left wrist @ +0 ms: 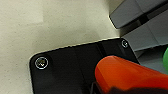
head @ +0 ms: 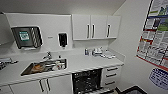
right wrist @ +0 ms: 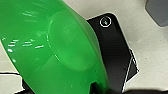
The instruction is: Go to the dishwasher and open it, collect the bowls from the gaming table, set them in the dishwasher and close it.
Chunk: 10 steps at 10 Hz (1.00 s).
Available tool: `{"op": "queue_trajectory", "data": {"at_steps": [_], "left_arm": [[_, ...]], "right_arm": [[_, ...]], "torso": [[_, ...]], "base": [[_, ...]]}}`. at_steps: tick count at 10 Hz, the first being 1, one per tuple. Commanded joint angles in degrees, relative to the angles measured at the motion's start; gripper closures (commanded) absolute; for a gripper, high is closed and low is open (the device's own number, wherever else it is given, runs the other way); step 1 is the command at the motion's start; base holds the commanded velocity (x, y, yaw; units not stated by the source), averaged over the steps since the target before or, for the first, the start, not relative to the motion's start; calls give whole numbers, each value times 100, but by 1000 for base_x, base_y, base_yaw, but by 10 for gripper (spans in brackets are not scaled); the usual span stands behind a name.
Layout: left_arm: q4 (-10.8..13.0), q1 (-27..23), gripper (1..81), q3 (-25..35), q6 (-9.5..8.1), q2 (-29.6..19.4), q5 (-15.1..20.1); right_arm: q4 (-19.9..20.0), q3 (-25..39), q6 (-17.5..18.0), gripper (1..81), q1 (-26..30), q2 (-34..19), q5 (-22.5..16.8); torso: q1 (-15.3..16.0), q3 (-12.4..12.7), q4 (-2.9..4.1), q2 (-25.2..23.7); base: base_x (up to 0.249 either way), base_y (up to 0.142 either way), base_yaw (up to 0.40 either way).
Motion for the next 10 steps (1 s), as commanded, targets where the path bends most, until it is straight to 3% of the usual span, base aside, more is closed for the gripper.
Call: {"op": "queue_trajectory", "data": {"at_steps": [1,3,10], "left_arm": [[14,-269,811,-4,-17,-81,177],[14,-270,811,-4,-17,-81,185],[14,-278,811,-4,-17,-72,185]], "right_arm": [[-77,53,-12,811,273,-5,-248],[-77,45,-12,811,274,-5,-248],[-77,44,-11,811,274,-5,-248]], "torso": [[0,0,0,0],[-10,4,0,-7],[-9,4,0,-11]], "base": [[148,0,0],[147,61,0],[148,0,0]]}}
